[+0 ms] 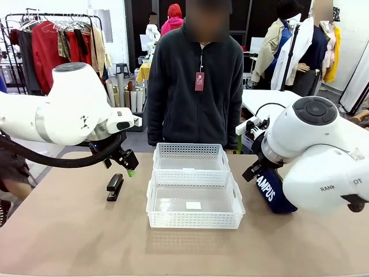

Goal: Distribute items into two baskets.
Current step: Pick up the Pencil pouch that the person points to.

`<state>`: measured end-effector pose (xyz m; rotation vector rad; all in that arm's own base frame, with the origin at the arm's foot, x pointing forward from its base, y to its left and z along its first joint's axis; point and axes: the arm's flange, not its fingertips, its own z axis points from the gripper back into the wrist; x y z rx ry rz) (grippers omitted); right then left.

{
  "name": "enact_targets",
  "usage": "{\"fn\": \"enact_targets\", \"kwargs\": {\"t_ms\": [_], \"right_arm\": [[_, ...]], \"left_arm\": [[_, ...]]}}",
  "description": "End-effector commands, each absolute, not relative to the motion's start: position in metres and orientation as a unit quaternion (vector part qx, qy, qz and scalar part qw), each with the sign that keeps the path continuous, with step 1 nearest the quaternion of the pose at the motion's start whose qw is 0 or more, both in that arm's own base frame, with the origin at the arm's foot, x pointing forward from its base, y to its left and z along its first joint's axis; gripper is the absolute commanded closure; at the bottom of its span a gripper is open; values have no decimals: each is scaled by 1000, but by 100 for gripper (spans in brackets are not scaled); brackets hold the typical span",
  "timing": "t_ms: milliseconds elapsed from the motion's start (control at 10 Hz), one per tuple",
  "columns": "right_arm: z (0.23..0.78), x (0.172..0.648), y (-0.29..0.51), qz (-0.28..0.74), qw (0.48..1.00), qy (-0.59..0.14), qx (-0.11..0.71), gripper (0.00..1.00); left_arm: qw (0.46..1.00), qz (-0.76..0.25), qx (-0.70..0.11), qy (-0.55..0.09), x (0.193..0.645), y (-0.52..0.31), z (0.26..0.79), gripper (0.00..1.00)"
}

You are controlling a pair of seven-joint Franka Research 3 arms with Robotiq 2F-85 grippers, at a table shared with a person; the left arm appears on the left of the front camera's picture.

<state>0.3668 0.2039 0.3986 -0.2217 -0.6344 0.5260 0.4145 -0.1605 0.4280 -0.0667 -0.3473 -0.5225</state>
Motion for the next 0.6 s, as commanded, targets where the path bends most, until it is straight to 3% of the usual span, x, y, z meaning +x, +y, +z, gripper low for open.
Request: {"fn": "enact_targets", "kwargs": {"t_ms": [0,300,500], "right_arm": [[422,376,198,221,935,-276,-14,0],[452,388,194,182,954,-220,94,0],[476,390,191,166,948,-203,182,0]], "left_arm": [[957,-247,-35,-150,415,-165,438,0],[962,-236,-54,-128,419,-166,459,0],[957,-238,-135,-95,420,-169,475,0]]}}
